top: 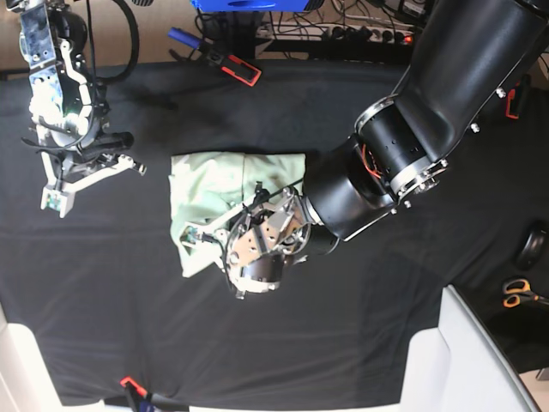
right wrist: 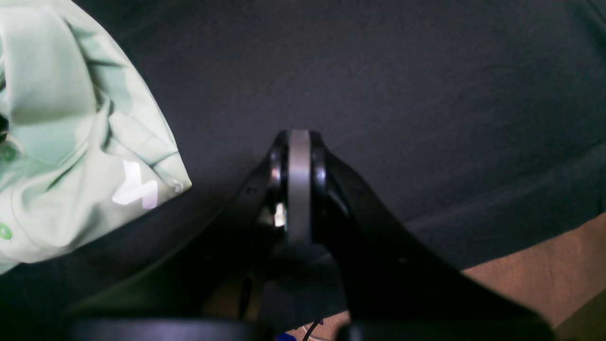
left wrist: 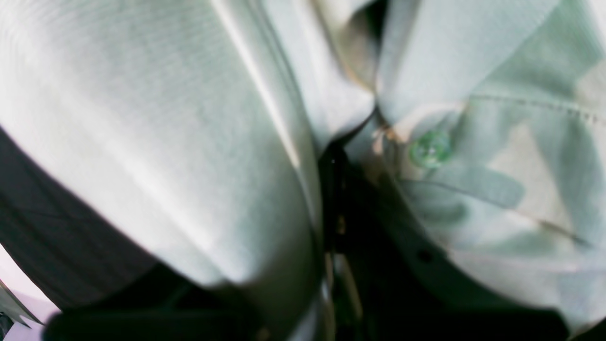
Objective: Fold the T-shirt properly
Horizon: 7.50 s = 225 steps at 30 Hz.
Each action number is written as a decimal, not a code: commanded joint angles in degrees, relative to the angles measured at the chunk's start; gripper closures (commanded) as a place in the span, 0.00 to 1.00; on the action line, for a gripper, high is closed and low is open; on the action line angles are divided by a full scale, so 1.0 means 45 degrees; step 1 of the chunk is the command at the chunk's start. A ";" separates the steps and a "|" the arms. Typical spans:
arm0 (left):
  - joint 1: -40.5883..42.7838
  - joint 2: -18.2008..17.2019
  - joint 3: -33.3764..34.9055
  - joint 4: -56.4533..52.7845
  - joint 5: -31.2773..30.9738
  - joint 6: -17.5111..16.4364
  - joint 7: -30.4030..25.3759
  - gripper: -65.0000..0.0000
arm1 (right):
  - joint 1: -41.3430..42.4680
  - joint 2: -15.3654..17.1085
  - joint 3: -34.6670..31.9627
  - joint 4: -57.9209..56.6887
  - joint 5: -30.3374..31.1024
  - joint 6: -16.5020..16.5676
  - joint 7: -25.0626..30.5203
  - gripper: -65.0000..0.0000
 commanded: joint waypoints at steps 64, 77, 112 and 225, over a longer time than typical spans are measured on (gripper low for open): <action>0.6744 -0.1090 -1.3491 1.1040 0.3483 0.0637 0.4249 1.00 | -0.0140 -0.0105 -0.2991 0.0246 -0.0171 0.2098 0.0211 1.00; 0.6021 -0.1559 -1.6206 0.8988 -0.1674 0.0637 0.4268 0.29 | -0.0179 -0.0105 -0.3030 0.0246 -0.0171 0.2098 0.0172 1.00; 0.4048 -0.1383 -1.7418 0.2639 -0.5425 0.0695 0.2705 0.30 | -0.0335 -0.0105 -0.3030 0.0246 -0.0171 0.2098 0.0172 1.00; 1.0046 -0.4411 -1.7633 1.0903 -0.6558 0.2610 0.3545 1.00 | 0.2498 0.0227 -0.2170 -0.0086 -0.0152 0.4736 0.0446 1.00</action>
